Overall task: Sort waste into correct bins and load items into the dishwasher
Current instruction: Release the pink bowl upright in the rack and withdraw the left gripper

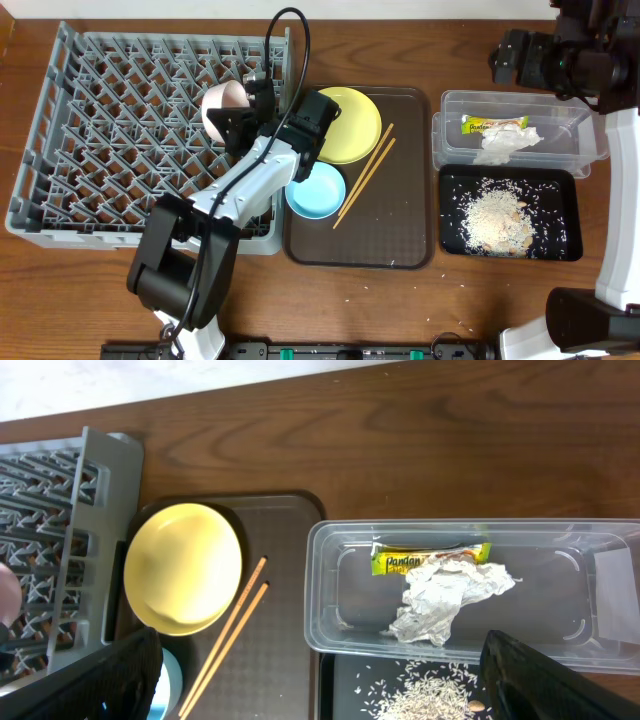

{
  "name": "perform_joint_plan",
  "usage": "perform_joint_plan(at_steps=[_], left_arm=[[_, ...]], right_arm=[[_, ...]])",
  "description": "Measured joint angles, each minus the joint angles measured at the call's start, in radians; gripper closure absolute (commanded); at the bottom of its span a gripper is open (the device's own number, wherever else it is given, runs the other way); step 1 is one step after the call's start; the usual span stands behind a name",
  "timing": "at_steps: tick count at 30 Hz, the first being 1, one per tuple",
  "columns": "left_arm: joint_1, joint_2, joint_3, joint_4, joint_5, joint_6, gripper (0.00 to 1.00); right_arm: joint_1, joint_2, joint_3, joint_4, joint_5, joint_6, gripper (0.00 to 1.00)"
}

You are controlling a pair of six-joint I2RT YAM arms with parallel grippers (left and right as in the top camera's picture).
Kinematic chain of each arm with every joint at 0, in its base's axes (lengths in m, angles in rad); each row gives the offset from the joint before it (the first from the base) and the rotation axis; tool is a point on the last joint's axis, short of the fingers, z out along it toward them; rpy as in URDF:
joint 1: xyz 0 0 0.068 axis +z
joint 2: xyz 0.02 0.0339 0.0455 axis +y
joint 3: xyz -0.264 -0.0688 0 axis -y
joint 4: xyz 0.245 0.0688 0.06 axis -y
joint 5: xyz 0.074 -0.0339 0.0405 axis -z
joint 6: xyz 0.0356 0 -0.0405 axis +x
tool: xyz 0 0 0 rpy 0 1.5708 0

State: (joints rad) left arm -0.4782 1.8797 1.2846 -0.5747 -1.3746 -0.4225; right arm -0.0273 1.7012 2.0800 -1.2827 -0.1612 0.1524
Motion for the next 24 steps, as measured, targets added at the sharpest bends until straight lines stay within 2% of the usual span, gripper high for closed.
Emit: perform_joint_plan(at_steps=[12,16,19,24], left_arm=[[0.030,0.039,0.000,0.005,-0.038,0.000,0.93],[0.005,0.042,0.000,-0.002,-0.033,0.000,0.93],[-0.039,0.043,0.000,-0.004,0.028,0.000,0.91],[-0.043,0.043,0.000,-0.029,0.122,-0.010,0.60]], right_arm=[[0.000,0.000,0.000,0.000,0.000,0.000,0.01],[0.000,0.000,0.000,0.000,0.000,0.000,0.01],[0.000,0.000,0.000,0.000,0.000,0.000,0.01],[0.000,0.000,0.000,0.000,0.000,0.000,0.01]])
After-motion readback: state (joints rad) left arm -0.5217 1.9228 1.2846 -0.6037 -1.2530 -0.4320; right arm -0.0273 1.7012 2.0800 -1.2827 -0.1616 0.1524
